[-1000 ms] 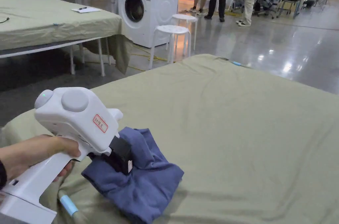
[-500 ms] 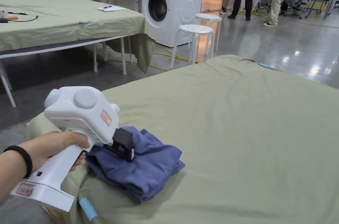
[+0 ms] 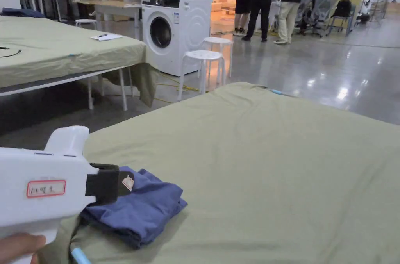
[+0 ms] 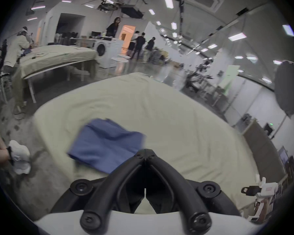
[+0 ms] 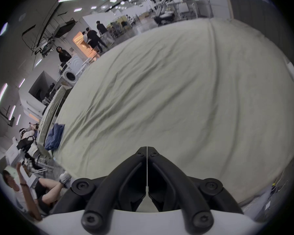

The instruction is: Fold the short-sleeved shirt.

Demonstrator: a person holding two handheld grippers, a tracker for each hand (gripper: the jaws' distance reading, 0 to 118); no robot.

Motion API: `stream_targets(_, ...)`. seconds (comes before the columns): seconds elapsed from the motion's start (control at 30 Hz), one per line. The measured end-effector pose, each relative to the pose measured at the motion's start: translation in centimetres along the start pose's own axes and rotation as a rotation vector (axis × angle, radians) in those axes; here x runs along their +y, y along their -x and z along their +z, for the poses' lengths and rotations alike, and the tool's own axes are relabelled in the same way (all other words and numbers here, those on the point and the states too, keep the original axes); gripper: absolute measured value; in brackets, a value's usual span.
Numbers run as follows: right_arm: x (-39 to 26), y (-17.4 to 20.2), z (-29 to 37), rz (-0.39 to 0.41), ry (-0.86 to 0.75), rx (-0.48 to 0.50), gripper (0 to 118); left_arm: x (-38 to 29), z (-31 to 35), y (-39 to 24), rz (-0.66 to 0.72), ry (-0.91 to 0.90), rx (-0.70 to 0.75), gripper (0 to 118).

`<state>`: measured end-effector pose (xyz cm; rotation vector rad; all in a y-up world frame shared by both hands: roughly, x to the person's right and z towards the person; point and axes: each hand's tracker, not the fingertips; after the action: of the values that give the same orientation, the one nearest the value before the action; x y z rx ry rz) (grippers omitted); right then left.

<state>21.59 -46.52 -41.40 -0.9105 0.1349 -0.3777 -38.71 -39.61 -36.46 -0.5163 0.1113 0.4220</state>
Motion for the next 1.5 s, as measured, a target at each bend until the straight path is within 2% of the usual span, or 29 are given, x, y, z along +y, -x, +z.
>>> stream_targets(0.03,0.2,-0.4,0.7,0.015,-0.057,-0.034,3,-0.6,-0.3,-2.5,-0.062,-0.033,-0.016,0)
stream_targets(0.13,1.3,-0.7,4.2,0.084,-0.279,-0.109,3,-2.7,-0.4,-10.8,-0.323,-0.275,0.064,0)
stream_targets(0.2,2.0,-0.7,6.9,0.133,-0.435,-0.144,3,-3.6,-0.1,-15.6,-0.417,-0.420,0.045,0)
stream_targets(0.33,2.8,-0.4,11.4,0.232,-0.740,-0.201,3,-4.8,0.7,-22.9,-0.442,-0.595,-0.101,0)
stream_targets(0.5,1.9,-0.3,13.7,0.380,-1.004,-0.333,3,-6.9,1.2,-27.5,-0.414,-0.629,-0.169,0)
stream_targets(0.57,1.0,-0.7,12.9,0.390,-1.022,-0.388,3,-7.6,1.0,-28.2,-0.395,-0.604,-0.186,0)
stream_targets(0.73,-2.0,-2.1,9.8,0.253,-0.975,-0.352,3,-9.2,-0.4,-28.2,-0.401,-0.491,-0.149,0)
stream_targets(0.8,-2.7,-2.2,9.0,0.263,-0.957,-0.379,3,-9.8,-0.9,-28.0,-0.409,-0.465,-0.127,0)
stream_targets(0.93,-3.4,-1.9,8.1,0.336,-0.952,-0.458,3,-11.0,-2.2,-27.8,-0.414,-0.436,-0.098,0)
stream_targets(1.17,-2.6,-1.3,8.1,0.349,-0.962,-0.478,3,-11.2,-2.6,-27.4,-0.366,-0.373,-0.131,0)
stream_targets(1.2,-2.4,-1.3,8.1,0.352,-0.968,-0.491,9,-11.1,-2.4,-27.3,-0.367,-0.376,-0.132,3)
stream_targets(1.23,-2.4,-1.3,8.1,0.357,-0.975,-0.503,22,-10.9,-2.4,-27.3,-0.366,-0.379,-0.132,16)
stream_targets(1.3,-2.4,-1.3,8.0,0.361,-0.993,-0.519,27,-10.9,-2.5,-27.2,-0.365,-0.396,-0.129,29)
stream_targets(1.33,-2.3,-1.3,8.1,0.359,-0.993,-0.520,36,-11.0,-2.7,-27.1,-0.365,-0.403,-0.126,47)
stream_targets(1.4,-2.2,-1.5,8.2,0.338,-0.976,-0.502,63,-10.8,-3.1,-27.0,-0.349,-0.385,-0.108,118)
stream_targets(1.43,-2.1,-1.7,8.1,0.329,-0.963,-0.481,75,-10.7,-3.0,-27.0,-0.322,-0.441,-0.183,118)
stream_targets(1.47,-2.0,-1.8,8.0,0.326,-0.945,-0.463,92,-10.2,-3.0,-26.9,-0.319,-0.416,-0.155,118)
stream_targets(1.5,-1.9,-2.0,8.0,0.321,-0.927,-0.454,117,-9.9,-3.0,-27.1,-0.298,-0.414,-0.161,118)
